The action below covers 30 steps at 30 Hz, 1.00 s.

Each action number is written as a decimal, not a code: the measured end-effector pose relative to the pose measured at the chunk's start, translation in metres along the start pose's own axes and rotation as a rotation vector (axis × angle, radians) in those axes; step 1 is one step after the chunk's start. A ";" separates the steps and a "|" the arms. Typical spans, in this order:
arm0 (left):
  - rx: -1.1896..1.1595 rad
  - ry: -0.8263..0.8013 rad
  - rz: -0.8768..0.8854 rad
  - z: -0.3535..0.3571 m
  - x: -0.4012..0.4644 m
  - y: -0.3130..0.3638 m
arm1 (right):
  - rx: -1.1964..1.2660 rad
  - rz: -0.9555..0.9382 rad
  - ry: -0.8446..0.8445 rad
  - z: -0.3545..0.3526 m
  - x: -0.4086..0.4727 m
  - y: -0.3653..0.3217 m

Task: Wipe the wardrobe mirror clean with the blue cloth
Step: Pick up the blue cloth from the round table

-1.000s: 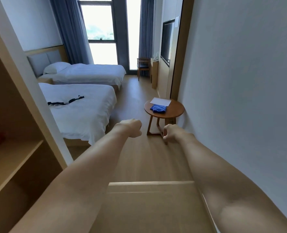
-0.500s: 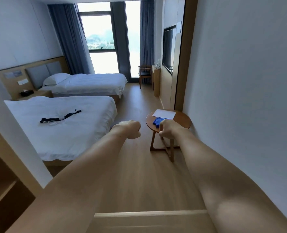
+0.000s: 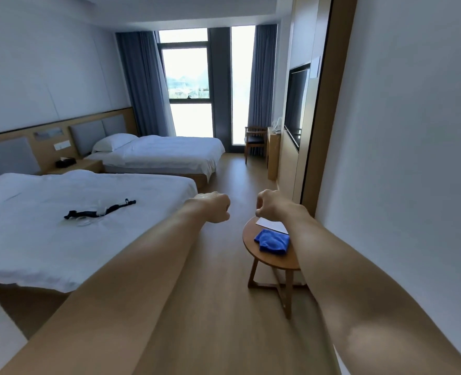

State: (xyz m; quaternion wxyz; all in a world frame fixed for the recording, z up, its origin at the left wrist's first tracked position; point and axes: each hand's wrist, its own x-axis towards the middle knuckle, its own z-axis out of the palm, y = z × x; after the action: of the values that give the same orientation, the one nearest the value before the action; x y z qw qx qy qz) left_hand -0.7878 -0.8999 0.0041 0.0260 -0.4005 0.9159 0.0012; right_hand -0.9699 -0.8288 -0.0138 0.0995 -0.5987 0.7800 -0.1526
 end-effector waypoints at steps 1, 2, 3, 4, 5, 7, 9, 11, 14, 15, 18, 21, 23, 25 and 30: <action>0.000 -0.008 -0.007 0.000 0.013 -0.003 | -0.012 -0.006 -0.014 -0.003 0.013 0.003; -0.004 -0.009 -0.014 -0.001 0.026 -0.005 | -0.022 -0.010 -0.025 -0.006 0.027 0.006; -0.011 -0.006 -0.019 -0.003 0.040 -0.009 | -0.027 -0.011 -0.030 -0.009 0.040 0.009; -0.019 -0.002 -0.019 -0.005 0.055 -0.012 | -0.026 -0.013 -0.028 -0.012 0.055 0.012; -0.022 0.000 -0.015 -0.005 0.070 -0.016 | -0.022 -0.013 -0.023 -0.014 0.069 0.015; -0.021 0.003 0.001 -0.006 0.099 -0.023 | -0.018 -0.010 -0.017 -0.013 0.097 0.022; -0.019 -0.004 0.008 -0.005 0.130 -0.032 | -0.013 0.001 -0.024 -0.008 0.126 0.030; -0.007 -0.009 0.011 -0.002 0.163 -0.042 | -0.022 0.019 -0.043 -0.003 0.155 0.037; -0.021 -0.016 0.022 0.002 0.220 -0.061 | -0.029 0.047 -0.050 0.001 0.207 0.048; -0.028 -0.010 0.032 0.003 0.240 -0.068 | -0.025 0.051 -0.038 0.001 0.227 0.051; -0.047 -0.023 0.057 0.006 0.302 -0.087 | 0.004 0.076 -0.012 0.006 0.284 0.061; -0.041 -0.064 0.081 0.015 0.361 -0.102 | 0.019 0.137 -0.038 0.015 0.333 0.077; -0.045 -0.072 0.105 0.024 0.399 -0.110 | 0.036 0.183 -0.026 0.024 0.362 0.092; -0.040 -0.086 0.130 0.039 0.432 -0.113 | 0.055 0.224 -0.039 0.036 0.384 0.108; -0.044 -0.205 0.188 0.085 0.499 -0.107 | 0.074 0.360 -0.159 0.076 0.421 0.160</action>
State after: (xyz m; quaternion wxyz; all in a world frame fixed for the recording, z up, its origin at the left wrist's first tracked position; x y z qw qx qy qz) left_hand -1.0437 -1.3361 -0.1032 0.1102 -0.3111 0.9417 0.0648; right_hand -1.1996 -1.2063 -0.1301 0.2081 -0.4559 0.8579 -0.1133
